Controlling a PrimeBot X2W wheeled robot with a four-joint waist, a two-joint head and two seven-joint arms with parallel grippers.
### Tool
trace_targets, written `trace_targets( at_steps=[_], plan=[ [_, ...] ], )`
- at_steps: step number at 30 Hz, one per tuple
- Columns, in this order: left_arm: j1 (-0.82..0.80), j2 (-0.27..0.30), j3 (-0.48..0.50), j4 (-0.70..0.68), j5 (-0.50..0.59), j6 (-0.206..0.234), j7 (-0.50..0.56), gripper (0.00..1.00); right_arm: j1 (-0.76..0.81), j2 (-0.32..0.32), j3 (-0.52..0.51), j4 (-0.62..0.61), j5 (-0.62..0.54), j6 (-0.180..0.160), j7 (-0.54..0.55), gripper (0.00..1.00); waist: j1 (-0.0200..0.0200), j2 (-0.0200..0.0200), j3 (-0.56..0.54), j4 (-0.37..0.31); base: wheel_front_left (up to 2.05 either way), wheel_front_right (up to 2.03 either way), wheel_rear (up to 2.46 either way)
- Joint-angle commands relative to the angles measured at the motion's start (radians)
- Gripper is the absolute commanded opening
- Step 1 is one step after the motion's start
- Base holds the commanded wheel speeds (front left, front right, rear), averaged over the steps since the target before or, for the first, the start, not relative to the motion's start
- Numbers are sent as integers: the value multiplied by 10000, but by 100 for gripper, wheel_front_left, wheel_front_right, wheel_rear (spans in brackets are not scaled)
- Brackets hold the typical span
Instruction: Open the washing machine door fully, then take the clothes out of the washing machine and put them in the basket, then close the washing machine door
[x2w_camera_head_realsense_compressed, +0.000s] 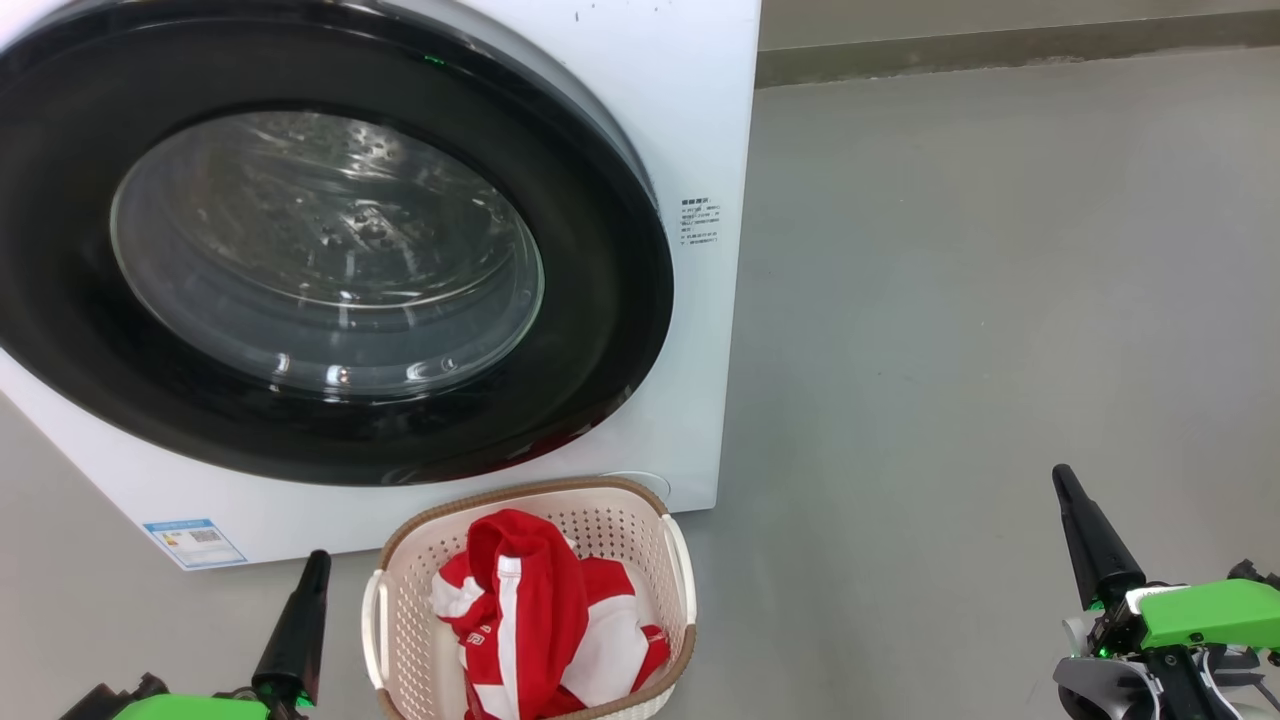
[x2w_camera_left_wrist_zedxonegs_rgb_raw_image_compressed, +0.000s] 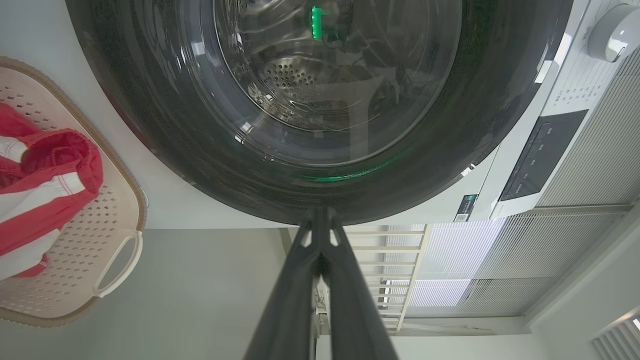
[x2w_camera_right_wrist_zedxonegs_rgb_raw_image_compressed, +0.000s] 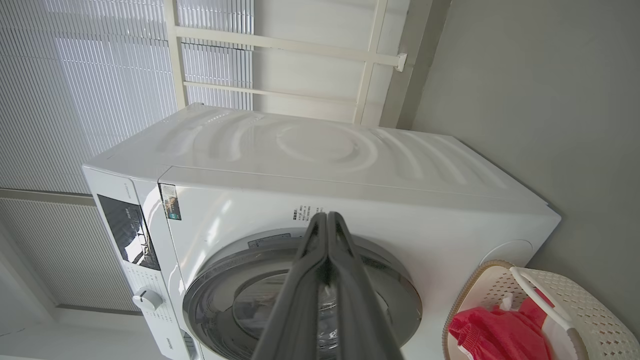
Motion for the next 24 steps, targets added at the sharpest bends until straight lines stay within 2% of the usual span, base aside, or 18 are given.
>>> trace_targets(
  at_steps=[1, 24],
  plan=[
    [-408, 79, 373, -205, 80, -69, 39, 0, -415, -44, 128, -283, -56, -7, 54, 0, 0, 0, 0, 0, 0, 0, 0],
    [-409, 67, 390, -205, 94, -69, 53, 0, -417, -30, 109, -282, -72, -7, 69, 0, 0, 0, 0, 0, 0, 0, 0]
  ],
)
